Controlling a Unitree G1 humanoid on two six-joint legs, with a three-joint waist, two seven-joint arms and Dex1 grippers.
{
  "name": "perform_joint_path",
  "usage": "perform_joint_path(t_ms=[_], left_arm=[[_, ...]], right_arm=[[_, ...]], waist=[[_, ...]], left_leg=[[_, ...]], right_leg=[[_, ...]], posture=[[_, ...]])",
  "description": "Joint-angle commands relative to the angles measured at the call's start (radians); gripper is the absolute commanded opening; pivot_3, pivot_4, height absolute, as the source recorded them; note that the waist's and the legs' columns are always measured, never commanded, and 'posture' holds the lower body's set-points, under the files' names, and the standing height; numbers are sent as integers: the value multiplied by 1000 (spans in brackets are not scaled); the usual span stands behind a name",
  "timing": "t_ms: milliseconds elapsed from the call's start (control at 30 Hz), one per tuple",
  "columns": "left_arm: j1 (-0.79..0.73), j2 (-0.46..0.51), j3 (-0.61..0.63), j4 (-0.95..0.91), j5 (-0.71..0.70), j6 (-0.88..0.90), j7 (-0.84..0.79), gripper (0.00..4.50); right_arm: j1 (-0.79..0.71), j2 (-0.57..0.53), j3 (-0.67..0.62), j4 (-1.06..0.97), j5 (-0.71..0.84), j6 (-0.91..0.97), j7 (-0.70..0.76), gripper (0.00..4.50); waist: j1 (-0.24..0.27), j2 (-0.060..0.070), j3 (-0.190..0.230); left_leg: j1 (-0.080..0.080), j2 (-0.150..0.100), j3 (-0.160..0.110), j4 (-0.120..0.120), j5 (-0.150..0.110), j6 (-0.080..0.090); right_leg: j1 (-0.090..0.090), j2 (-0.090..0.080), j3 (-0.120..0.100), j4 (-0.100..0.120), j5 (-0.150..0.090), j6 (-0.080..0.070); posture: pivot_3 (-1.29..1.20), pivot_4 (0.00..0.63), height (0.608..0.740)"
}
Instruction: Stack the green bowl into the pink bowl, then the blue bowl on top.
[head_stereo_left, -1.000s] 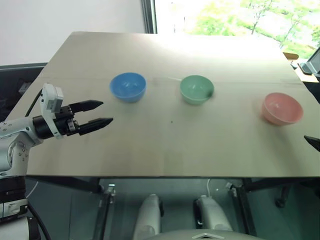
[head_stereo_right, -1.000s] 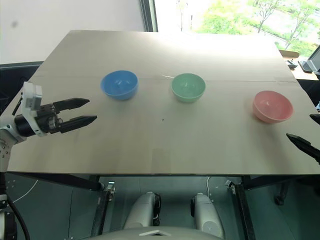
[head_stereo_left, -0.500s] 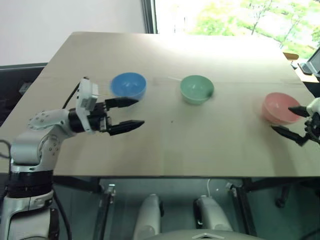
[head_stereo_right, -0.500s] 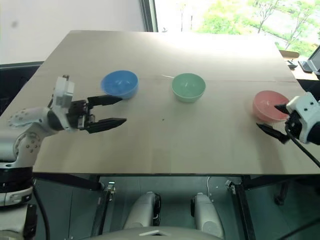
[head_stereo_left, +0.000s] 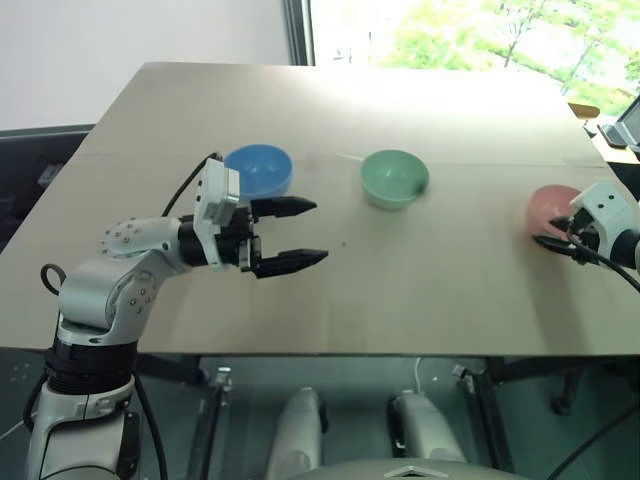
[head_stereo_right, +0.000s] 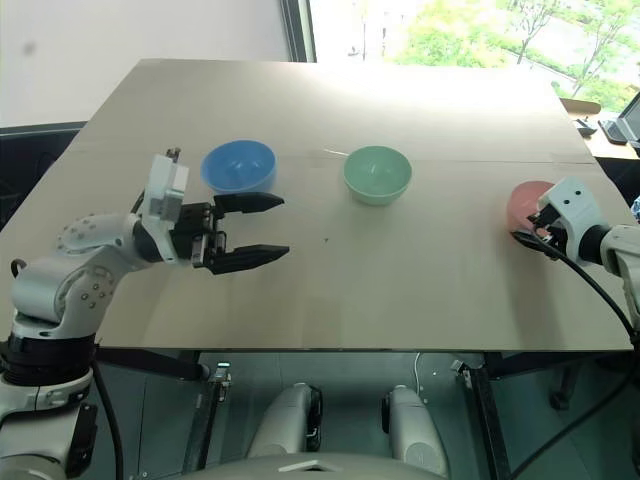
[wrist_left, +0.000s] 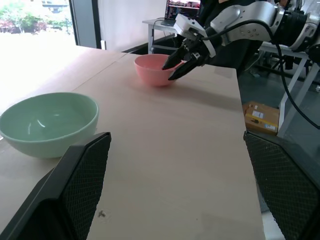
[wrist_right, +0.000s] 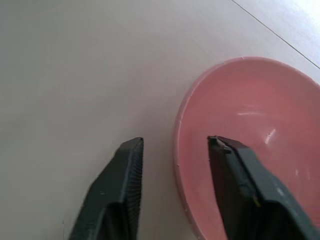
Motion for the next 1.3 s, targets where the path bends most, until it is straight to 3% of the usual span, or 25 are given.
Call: perform_joint_path(t_ms=[33, 67, 233, 367, 500, 633, 1033, 1200, 1300], left_arm=[[6, 6, 37, -52, -31, 8, 25, 4500], [9, 7, 39, -55, -32, 9, 31, 4500], [31, 11, 42, -70, -28, 9, 55, 4500], [69, 12, 53, -88, -28, 13, 77, 4500], [104, 18, 69, -110, -31, 13, 94, 4500], [109, 24, 76, -118, -40, 18, 101, 4500], [133, 20, 74, -148, -47, 16, 125, 4500], [139, 16, 74, -157, -51, 14, 132, 4500], [137, 17, 79, -159, -53, 15, 135, 4500]], right_arm=[[-41, 3, 1, 25, -14, -39, 15, 406], [-47, 6, 5, 28, -18, -46, 21, 26], [-42, 9, 20, -60, 6, -28, 79, 9], [-20, 32, 48, -284, 85, 81, 137, 9], [17, 40, 143, -524, 145, 168, 204, 9], [-7, 51, 242, -594, 115, 190, 208, 9], [-250, 202, 423, -337, -49, 125, 182, 9], [-364, 312, 451, -162, -137, 29, 124, 9], [-382, 325, 451, -126, -156, 5, 146, 9]], waist=[[0, 0, 0], [-1, 0, 0], [-1, 0, 0], [-3, 1, 0], [1, 1, 0], [6, 0, 0], [-5, 0, 0], [-5, 0, 0], [1, 0, 0]], left_leg=[[0, 0, 0, 0, 0, 0], [0, 0, 0, 0, 0, 0], [0, 0, 0, 0, 0, 0], [0, 0, 0, 0, 0, 0], [0, 1, -1, 0, 0, 0], [0, 0, 0, 1, 0, 0], [1, 1, 0, 2, 0, 0], [1, 1, 0, 2, 0, 0], [0, 1, 0, 2, 0, 0]], right_leg=[[0, 0, 0, 0, 0, 0], [0, 0, 0, 0, 0, 0], [0, 0, 0, 0, 0, 0], [0, 0, 0, 0, 0, 0], [0, 0, 0, 0, 0, 0], [0, -1, -1, 0, 0, 0], [0, 0, 0, 2, 0, 0], [0, 1, 0, 3, 0, -1], [-1, 0, 0, 3, 0, -1]], posture=[[0, 150, 740], [0, 150, 740], [0, 150, 740], [0, 150, 740], [0, 150, 740], [0, 150, 740], [0, 150, 740], [0, 150, 740], [0, 150, 740]])
